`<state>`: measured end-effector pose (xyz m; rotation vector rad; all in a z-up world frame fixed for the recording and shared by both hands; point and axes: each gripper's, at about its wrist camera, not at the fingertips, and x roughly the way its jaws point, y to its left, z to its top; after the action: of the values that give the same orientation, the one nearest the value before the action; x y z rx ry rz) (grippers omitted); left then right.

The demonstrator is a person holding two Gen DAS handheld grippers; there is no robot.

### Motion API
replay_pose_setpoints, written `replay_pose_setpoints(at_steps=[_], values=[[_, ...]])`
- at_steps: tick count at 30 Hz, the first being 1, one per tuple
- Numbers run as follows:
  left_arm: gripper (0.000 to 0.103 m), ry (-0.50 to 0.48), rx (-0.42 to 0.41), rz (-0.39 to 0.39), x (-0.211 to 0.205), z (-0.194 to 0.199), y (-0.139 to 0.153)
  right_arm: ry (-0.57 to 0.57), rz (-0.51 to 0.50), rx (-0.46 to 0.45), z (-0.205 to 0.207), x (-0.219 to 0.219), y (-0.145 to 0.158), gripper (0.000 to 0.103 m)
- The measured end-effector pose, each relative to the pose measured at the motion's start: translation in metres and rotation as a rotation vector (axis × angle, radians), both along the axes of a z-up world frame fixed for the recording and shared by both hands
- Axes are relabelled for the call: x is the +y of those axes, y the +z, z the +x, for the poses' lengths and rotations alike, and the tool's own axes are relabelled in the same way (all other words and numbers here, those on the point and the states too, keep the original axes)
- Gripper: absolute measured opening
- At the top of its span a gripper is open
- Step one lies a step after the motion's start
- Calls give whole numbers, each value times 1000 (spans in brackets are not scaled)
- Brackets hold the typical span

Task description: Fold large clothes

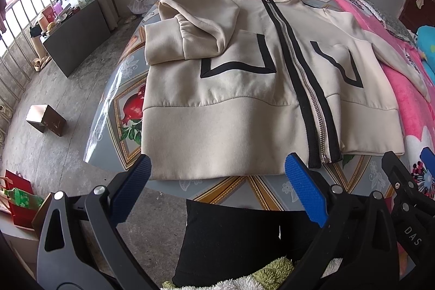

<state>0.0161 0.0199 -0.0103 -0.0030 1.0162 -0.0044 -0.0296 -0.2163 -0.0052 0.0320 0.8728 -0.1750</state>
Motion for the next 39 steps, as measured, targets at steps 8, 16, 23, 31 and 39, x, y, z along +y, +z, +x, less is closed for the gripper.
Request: replay_pose_setpoints(at_steps=[8, 16, 23, 31, 39], values=[[96, 13, -4, 8, 7, 20, 3, -8, -14, 1, 23, 1, 5, 97], [95, 25, -58, -50, 40, 47, 9, 70, 61, -51, 61, 2, 20, 97], [96, -12, -111, -230, 81, 76, 13, 280, 222, -65, 120, 36, 23, 97], [95, 57, -116, -302, 110, 109, -15, 447, 473, 75, 202, 89, 0, 97], [95, -10, -33, -135, 90, 140, -47, 504, 583, 273, 248, 131, -56, 58]])
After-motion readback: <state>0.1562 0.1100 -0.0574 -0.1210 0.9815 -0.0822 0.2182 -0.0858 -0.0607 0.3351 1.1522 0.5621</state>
